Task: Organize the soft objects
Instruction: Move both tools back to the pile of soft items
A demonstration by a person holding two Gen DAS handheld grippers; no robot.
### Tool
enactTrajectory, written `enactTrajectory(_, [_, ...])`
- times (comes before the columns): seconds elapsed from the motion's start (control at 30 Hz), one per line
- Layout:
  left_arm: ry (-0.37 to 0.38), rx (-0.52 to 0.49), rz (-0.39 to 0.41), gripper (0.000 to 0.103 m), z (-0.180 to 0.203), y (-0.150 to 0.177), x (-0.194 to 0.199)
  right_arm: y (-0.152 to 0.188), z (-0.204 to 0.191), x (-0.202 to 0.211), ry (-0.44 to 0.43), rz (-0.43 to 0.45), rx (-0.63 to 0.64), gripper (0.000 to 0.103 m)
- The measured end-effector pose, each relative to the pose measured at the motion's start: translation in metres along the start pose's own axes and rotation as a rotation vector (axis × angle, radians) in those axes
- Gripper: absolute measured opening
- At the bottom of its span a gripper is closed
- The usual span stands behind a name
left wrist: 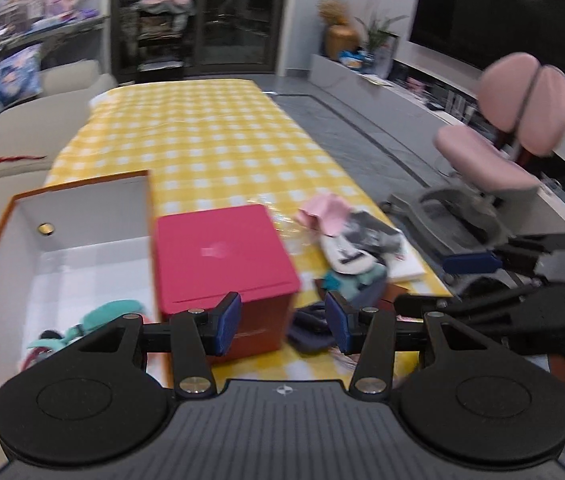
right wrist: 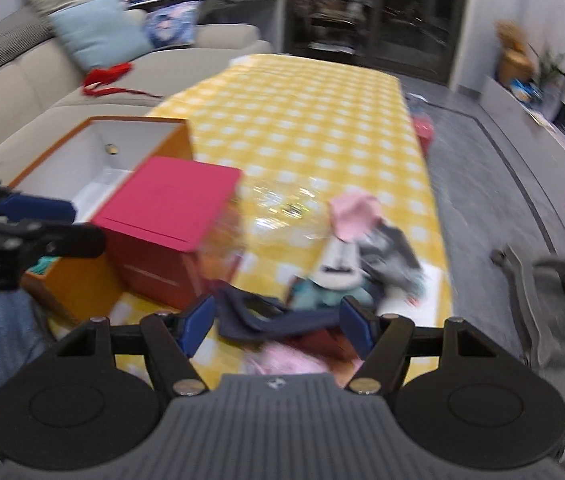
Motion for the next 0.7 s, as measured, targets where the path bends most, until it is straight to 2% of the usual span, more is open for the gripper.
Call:
enactTrajectory(0.13, [0.024, -0.012, -0.006, 0.056, 0.018, 0.011, -0.004, 0.016, 0.026, 0.008, 0.066, -0.013, -0.049, 0.069])
enactTrajectory(0.17, [0.036, -0.014, -0.012, 0.056, 0.021, 0.014, -0.007, 0.020, 0.030, 0.010, 0.086, -0.022, -0.051, 0.073])
enactTrajectory(0.27, [0.079, -0.021, -0.037, 0.054, 0.033, 0.021, -0.014, 0.030, 0.044, 0.013, 0.138, -0.039, -0.082, 0.073])
enactTrajectory(0.47, [0.124, -0.070, -0.085, 0.054, 0.053, 0.030, -0.034, 0.044, 0.065, 0.012, 0.152, -0.073, -0.178, 0.073])
enactTrajectory(0.57, [0.115, -0.119, -0.110, 0.054, 0.060, 0.034, -0.048, 0.048, 0.080, 0.009, 0.160, -0.096, -0.236, 0.071])
enactTrajectory(0.7, [0.121, -0.164, -0.134, 0.054, 0.069, 0.038, -0.068, 0.051, 0.095, -0.004, 0.208, -0.140, -0.249, 0.066])
Point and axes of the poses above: each gripper's, at about its wrist camera, not at the fingertips, and x roughly against the way its jaws point, z to its right, y to its underside, the point moved 1 cm from there along -x, roughly the way its jaws point, and after that the axes turned 15 degrees about z, right-handed, at the moved point
